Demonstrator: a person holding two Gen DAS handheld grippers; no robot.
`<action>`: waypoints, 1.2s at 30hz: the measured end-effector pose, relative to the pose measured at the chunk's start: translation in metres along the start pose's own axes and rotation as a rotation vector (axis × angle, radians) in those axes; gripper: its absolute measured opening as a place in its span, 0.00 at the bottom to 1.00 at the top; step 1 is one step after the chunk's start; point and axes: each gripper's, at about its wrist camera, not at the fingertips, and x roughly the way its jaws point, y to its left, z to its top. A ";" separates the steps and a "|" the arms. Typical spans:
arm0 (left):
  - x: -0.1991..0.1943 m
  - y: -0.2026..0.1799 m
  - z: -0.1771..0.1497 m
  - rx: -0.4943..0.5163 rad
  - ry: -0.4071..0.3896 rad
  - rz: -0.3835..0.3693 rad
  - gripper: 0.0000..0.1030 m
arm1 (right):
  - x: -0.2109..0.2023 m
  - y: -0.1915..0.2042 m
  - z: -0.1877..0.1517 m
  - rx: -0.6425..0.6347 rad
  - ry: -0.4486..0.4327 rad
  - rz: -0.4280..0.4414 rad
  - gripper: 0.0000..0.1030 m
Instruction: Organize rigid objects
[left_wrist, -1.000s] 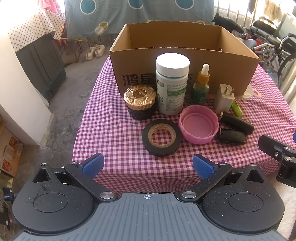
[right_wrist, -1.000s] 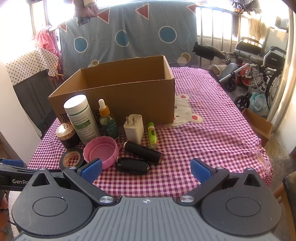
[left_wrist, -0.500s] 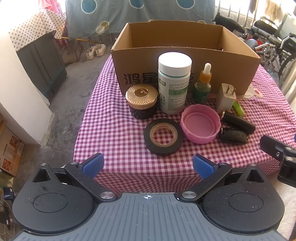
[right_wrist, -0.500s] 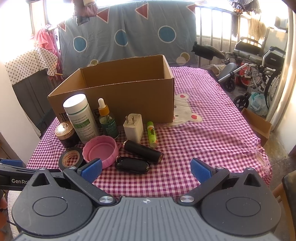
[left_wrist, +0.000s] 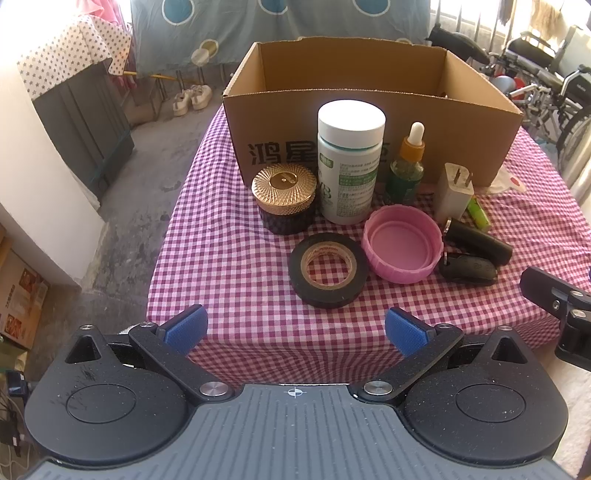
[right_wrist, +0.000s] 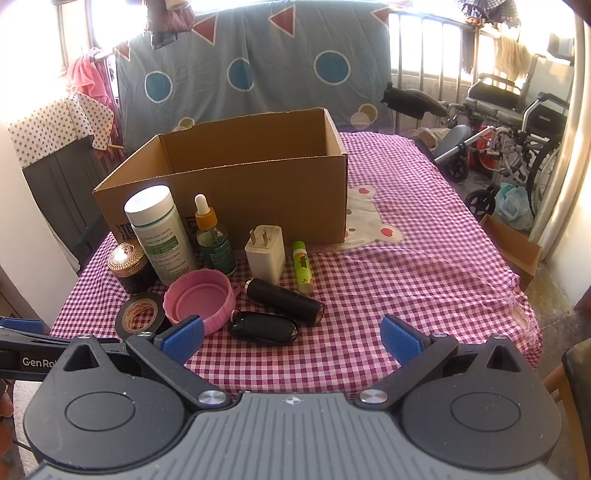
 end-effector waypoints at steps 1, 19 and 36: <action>0.000 0.000 0.000 0.000 0.000 0.000 1.00 | 0.001 0.000 0.000 0.000 0.001 -0.002 1.00; 0.023 -0.006 0.003 0.009 0.056 -0.010 1.00 | 0.019 -0.008 -0.001 0.007 0.028 -0.030 1.00; 0.016 -0.048 0.014 0.167 -0.113 -0.263 1.00 | 0.035 -0.070 0.014 0.037 -0.061 0.108 1.00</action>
